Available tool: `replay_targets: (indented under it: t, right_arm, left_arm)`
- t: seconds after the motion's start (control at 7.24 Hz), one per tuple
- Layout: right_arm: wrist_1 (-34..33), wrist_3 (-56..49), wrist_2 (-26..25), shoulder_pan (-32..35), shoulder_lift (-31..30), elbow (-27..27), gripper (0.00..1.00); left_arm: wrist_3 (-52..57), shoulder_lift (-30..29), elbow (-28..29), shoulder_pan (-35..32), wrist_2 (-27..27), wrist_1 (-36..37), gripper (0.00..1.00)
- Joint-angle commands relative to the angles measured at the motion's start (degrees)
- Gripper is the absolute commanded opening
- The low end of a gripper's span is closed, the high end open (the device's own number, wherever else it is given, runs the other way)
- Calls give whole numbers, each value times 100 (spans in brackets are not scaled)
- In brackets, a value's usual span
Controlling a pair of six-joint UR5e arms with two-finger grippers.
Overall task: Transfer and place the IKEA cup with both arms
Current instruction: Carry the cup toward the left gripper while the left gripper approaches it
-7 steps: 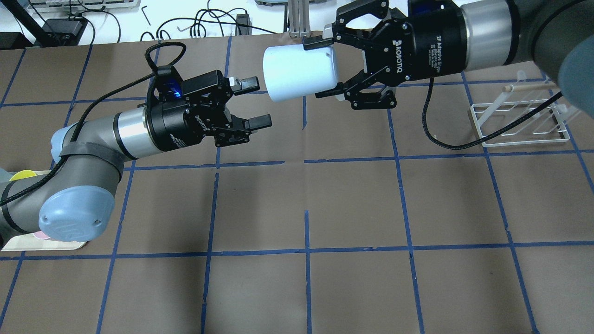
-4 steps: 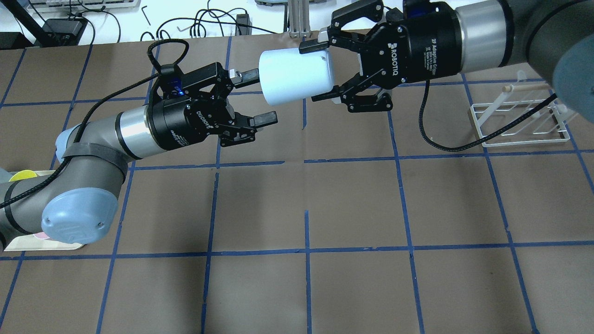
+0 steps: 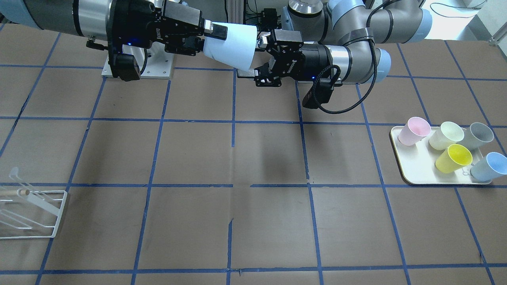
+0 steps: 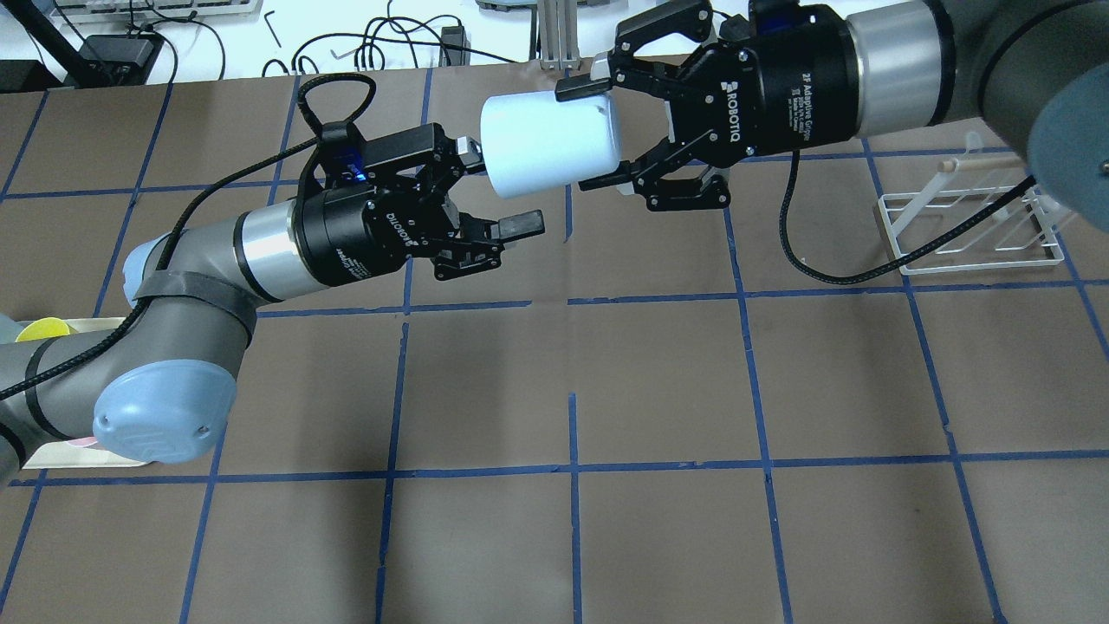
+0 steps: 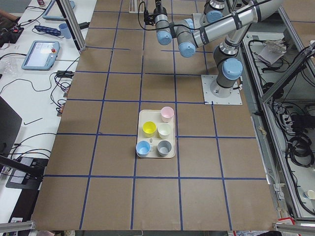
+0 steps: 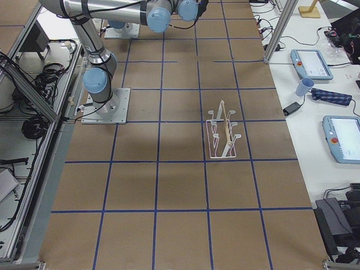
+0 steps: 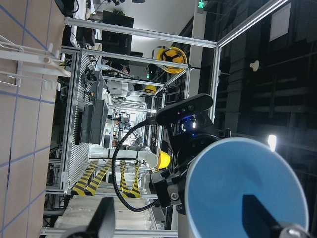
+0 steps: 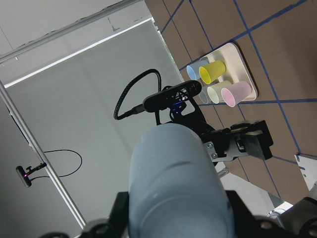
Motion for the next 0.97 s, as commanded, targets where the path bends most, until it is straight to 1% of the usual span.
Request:
replay_targets:
  t: [0.0,0.28,0.83]
  right_arm:
    - [0,0,-16,0,-7,0,52]
    - [0,9,-43,0,-15,-8,54]
    - [17,18,-87,0,-15,0,61]
  left_arm:
    - [4,6,1,-6,-1,38,75]
    - [22,-3,1,-6,-1,73,65]
    - [4,-47,36,-32,-45,275,63]
